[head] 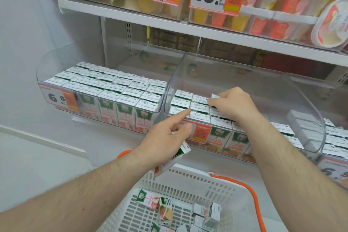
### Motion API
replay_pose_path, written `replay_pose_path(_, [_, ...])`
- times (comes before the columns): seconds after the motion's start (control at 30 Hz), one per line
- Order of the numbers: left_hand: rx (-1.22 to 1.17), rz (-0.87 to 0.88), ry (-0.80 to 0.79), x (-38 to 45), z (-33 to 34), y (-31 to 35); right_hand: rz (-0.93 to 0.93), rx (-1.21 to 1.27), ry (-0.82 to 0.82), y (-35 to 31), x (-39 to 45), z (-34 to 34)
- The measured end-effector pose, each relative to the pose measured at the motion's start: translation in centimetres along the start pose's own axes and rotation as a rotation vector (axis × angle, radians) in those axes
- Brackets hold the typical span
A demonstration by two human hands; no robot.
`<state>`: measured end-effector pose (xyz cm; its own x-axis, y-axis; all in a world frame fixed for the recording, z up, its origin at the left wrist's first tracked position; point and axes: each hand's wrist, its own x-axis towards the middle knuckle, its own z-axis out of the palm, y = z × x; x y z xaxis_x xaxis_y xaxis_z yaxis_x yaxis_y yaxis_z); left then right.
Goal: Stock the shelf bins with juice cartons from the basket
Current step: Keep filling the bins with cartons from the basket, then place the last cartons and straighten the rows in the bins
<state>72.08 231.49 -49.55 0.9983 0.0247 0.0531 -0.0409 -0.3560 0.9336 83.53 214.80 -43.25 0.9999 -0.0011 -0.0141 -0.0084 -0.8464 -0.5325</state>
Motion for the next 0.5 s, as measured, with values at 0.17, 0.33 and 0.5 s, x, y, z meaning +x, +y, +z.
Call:
replay_pose_path(0.17, [-0.057,0.01,-0.01,0.0,-0.2,0.2,0.068,0.026,-0.102,-0.2,-0.5,0.0])
replay_pose_path(0.33, [-0.202,0.052,0.034,-0.6,-0.5,1.2,0.027,-0.29,-0.202,-0.8,-0.8,-0.6])
replay_pose_path(0.5, [-0.433,-0.097,0.099,-0.9,-1.5,1.9,0.042,-0.366,-0.234,-0.4,-1.0,-0.8])
